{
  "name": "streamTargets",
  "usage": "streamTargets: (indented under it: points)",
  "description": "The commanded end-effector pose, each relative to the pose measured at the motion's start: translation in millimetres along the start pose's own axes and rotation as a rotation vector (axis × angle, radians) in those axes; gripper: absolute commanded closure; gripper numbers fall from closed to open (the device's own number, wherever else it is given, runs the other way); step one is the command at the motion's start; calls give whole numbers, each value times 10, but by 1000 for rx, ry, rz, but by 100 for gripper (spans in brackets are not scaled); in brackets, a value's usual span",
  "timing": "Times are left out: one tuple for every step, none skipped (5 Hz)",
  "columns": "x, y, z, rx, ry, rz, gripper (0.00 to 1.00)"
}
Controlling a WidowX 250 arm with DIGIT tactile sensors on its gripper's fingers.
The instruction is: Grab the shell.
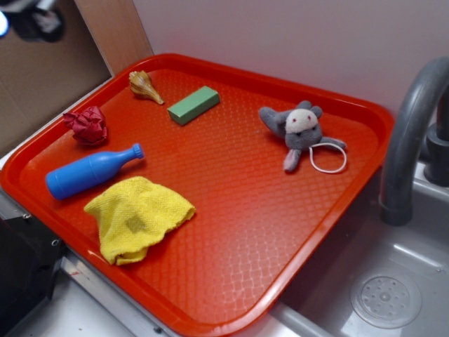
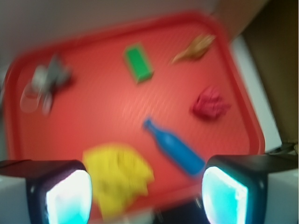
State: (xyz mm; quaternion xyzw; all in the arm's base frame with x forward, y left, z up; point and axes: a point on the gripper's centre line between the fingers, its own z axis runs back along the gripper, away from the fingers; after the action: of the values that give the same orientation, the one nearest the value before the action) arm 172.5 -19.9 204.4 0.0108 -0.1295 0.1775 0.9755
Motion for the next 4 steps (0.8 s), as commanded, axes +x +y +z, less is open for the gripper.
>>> streamTargets:
  points:
    - [641,313,-400,161,-240,452,0]
    - [901,535,-645,209,-316,552,0]
    - [1190,686,-968,254,-332,573,0]
    - [1330,817,-1280,290,-309,572,0]
